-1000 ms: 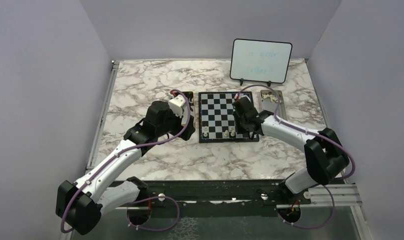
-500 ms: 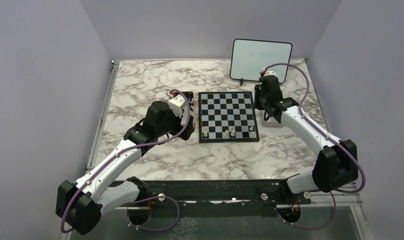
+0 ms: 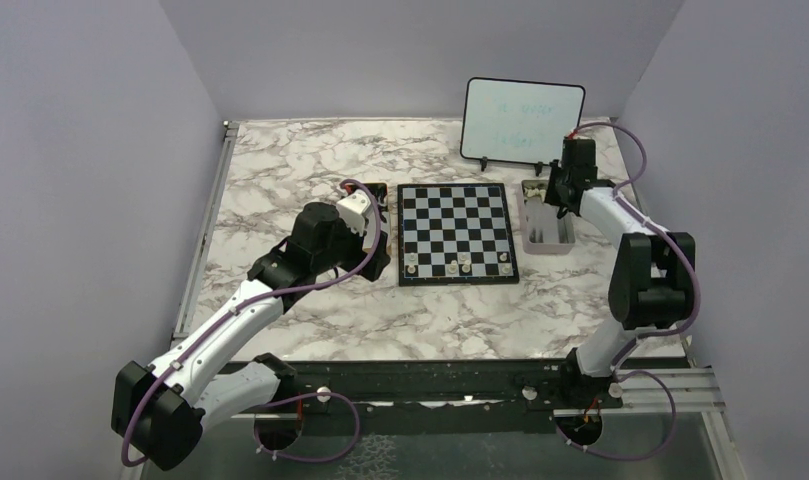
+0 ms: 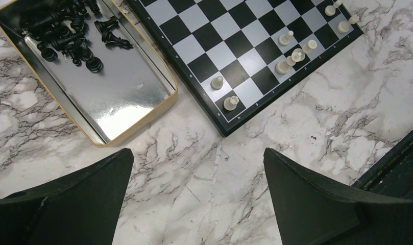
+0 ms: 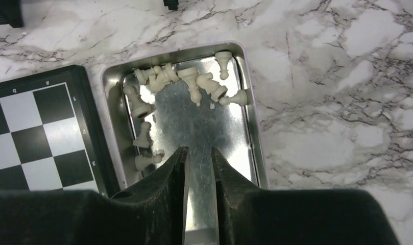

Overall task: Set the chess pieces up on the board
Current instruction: Pick up the chess piece from the chessboard.

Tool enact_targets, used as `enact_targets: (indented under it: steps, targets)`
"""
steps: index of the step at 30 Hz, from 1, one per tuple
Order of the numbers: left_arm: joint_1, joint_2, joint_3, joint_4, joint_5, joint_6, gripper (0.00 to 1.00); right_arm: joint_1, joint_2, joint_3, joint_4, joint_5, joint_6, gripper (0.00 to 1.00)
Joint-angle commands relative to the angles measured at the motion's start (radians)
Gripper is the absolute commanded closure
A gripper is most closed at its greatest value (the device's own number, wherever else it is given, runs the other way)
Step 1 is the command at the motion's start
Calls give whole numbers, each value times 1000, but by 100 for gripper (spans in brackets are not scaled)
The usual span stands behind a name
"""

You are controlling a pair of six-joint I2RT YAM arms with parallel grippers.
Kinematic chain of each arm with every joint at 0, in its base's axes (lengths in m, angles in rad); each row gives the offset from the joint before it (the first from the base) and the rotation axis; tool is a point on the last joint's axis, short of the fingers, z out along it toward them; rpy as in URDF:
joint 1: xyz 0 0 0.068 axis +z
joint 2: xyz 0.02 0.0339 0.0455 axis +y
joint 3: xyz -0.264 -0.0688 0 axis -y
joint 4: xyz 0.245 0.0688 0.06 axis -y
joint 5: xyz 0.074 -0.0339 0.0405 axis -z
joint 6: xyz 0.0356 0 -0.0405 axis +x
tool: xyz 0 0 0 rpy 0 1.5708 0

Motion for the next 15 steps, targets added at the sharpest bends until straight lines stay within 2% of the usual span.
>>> enact_targets:
  steps: [1, 7, 15]
  targets:
    - [3, -23, -12, 30, 37, -6, 2, -15, 69, 57, 85, -54, -7, 72]
    - [3, -29, -15, 31, 43, -7, 2, -18, 121, 62, 151, -64, -13, 72]
    - [3, -28, -17, 35, 49, -7, 2, -18, 157, 78, 153, -70, -27, 72]
